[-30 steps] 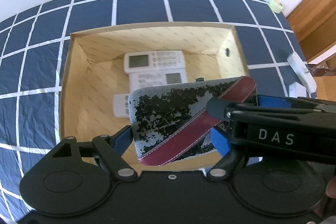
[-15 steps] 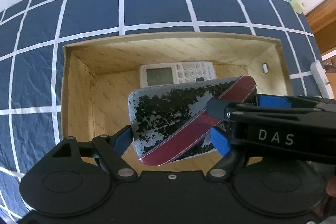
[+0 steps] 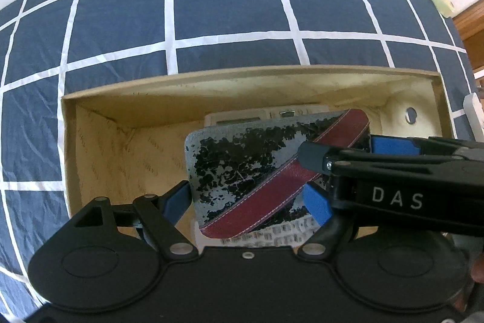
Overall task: Organize objects
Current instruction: 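Lower the camouflage case into the box beyond the remotes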
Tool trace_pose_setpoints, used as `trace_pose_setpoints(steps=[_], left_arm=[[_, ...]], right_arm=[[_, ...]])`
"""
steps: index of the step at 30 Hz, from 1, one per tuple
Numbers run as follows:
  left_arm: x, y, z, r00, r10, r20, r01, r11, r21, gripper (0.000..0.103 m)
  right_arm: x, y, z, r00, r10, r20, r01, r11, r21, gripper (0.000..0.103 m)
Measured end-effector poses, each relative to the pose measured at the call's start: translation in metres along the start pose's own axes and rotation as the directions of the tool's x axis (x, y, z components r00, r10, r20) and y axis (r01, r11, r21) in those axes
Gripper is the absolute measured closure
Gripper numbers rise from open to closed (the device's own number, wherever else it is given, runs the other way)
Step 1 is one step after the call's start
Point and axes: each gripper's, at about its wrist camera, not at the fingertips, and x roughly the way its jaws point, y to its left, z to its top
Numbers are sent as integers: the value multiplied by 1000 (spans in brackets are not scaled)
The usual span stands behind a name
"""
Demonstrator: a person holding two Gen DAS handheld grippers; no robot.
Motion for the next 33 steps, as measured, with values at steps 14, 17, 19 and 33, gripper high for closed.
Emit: trace_pose_setpoints(steps=[14,17,19,33], left_arm=[[22,7,15,1000,-12,-29,12,1000,4,24],[26,8,16,999,-14,-29,14,1000,4,24],[27,9,17,1000,-14,-27,14,1000,9,24],[12,8,13,1000,-2,3,2,1000,13,22]], right_arm=[[21,-4,11,1000,-12,-25,13,1000,22,30],[25,-6,11,999,-12,-30,13,999,30,30],[27,-8,11,1000,-8,-29,10,999,40,30],[24,-8,10,1000,-2,-25,3,999,44,28]])
